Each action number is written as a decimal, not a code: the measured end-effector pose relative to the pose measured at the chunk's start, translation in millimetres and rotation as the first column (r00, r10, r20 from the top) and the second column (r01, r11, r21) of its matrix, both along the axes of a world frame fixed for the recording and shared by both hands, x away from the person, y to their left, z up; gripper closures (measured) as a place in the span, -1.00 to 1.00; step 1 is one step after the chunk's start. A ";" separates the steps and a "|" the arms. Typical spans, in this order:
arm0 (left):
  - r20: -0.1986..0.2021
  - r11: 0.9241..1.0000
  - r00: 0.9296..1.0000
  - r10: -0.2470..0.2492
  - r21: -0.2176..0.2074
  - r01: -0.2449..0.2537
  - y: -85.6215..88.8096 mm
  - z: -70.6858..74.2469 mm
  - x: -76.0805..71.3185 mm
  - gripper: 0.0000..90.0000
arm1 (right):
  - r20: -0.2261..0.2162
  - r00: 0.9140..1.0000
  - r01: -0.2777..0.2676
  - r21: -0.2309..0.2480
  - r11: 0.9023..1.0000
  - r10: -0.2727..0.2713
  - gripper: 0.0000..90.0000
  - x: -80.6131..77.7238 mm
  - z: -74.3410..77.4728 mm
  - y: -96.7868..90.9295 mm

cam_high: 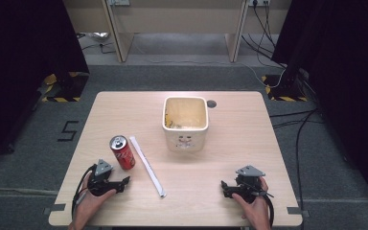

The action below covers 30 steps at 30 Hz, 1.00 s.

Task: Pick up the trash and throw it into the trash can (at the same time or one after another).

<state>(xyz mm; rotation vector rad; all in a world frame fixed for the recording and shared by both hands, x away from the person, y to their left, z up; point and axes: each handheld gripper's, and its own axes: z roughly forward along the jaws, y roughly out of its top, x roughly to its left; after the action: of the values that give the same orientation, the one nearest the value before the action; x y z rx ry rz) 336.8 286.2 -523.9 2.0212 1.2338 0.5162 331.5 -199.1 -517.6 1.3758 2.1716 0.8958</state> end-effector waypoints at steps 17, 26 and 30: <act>-0.001 1.000 1.000 0.007 -0.027 -0.007 2.1 0.3 0.4 -0.67 | 0.000 1.000 0.000 0.001 1.000 0.000 -0.89 0.2 -0.2 0.4; 0.002 0.998 1.000 0.005 -0.068 -0.005 2.0 2.6 -0.8 -0.65 | -0.003 1.000 -0.001 0.000 1.000 0.001 -0.90 0.2 -0.1 0.6; 0.019 0.997 1.000 0.010 -0.079 -0.008 2.3 7.9 -1.8 -0.65 | -0.004 1.000 -0.001 0.001 1.000 0.001 -0.90 0.2 -0.1 0.7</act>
<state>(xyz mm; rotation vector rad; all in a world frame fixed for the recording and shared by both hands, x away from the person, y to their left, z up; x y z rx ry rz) 335.0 288.6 -516.0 1.9413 1.2331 0.4833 331.7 -198.5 -517.7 1.3782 2.1758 0.8948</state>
